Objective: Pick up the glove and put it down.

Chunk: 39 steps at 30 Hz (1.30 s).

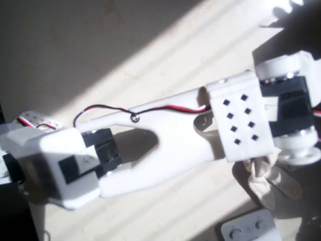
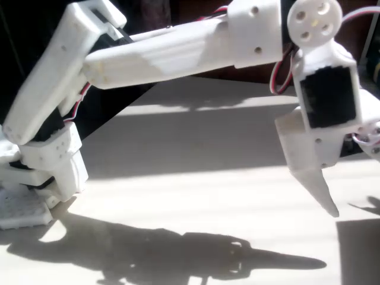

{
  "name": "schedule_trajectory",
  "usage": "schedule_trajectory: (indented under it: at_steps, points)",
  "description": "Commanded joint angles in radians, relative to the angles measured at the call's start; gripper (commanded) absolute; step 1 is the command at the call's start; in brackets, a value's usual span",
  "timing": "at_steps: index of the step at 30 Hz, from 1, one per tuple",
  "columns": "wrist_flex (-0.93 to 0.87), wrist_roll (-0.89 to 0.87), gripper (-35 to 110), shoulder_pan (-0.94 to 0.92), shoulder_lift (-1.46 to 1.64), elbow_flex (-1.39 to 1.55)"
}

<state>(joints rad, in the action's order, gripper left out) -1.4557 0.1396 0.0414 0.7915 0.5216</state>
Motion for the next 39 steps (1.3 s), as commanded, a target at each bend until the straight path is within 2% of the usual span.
schedule_trajectory:
  at_steps: [1, 7, 16, 39]
  points:
    - [0.023, -0.012, 34, 0.009, -0.008, -0.023]
    - [0.025, 0.000, 32, 0.003, -0.043, -0.021]
    - [0.087, 0.000, -1, 0.002, -0.044, -0.023]
    - [0.106, -0.014, 1, -0.005, -0.043, -0.012]
